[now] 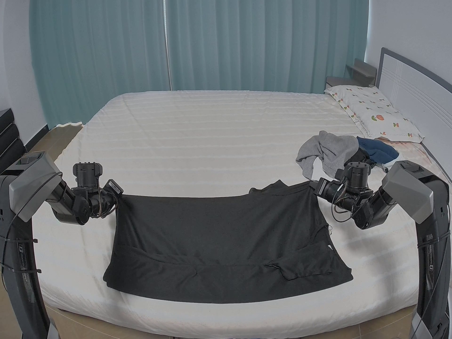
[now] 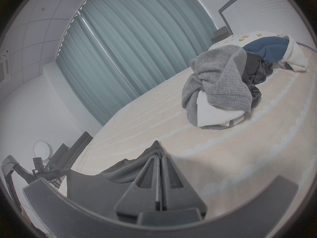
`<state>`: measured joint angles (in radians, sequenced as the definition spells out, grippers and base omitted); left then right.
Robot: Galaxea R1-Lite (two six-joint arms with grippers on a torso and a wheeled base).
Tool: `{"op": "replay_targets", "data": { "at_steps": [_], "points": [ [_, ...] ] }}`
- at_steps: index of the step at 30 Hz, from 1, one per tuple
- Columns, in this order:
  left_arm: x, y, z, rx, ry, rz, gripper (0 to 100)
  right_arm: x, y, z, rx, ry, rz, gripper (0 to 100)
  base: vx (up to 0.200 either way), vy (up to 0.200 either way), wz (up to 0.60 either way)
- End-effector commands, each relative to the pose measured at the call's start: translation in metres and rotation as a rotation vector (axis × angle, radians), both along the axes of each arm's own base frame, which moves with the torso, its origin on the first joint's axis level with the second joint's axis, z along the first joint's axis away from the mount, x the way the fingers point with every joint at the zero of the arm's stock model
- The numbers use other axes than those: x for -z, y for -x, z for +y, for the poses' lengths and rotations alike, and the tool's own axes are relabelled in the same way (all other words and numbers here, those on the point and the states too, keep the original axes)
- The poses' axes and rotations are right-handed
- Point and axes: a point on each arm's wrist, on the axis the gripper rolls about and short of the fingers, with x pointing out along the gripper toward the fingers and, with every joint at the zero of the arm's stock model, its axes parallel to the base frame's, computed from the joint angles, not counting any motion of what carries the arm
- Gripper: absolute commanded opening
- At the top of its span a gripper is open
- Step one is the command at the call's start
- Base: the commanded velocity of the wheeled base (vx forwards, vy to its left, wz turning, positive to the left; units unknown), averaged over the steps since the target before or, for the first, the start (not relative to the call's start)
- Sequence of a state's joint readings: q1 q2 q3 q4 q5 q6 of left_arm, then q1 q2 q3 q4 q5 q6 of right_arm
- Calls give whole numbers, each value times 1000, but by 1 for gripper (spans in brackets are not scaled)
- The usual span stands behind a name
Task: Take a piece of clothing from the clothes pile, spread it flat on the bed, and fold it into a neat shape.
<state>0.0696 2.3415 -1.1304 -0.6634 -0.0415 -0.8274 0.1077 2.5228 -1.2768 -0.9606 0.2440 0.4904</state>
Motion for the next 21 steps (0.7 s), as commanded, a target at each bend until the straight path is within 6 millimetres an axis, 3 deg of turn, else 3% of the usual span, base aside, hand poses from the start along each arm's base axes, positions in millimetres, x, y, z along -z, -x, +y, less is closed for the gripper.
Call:
{"op": "replay_targets", "data": {
  "at_steps": [1, 16, 21],
  "points": [
    [-9, 2, 3, -6, 0, -17, 0, 0, 3, 0, 1, -1, -6, 0, 0, 0, 0],
    [-11, 11, 8, -6, 4, -5, 0, -7, 11, -6, 57, -25, -30, 0, 0, 0, 0],
    [-9, 14, 11, -5, -9, 7, 0, -7, 29, -12, 20, -29, 16, 0, 0, 0, 0]
  ]
}}
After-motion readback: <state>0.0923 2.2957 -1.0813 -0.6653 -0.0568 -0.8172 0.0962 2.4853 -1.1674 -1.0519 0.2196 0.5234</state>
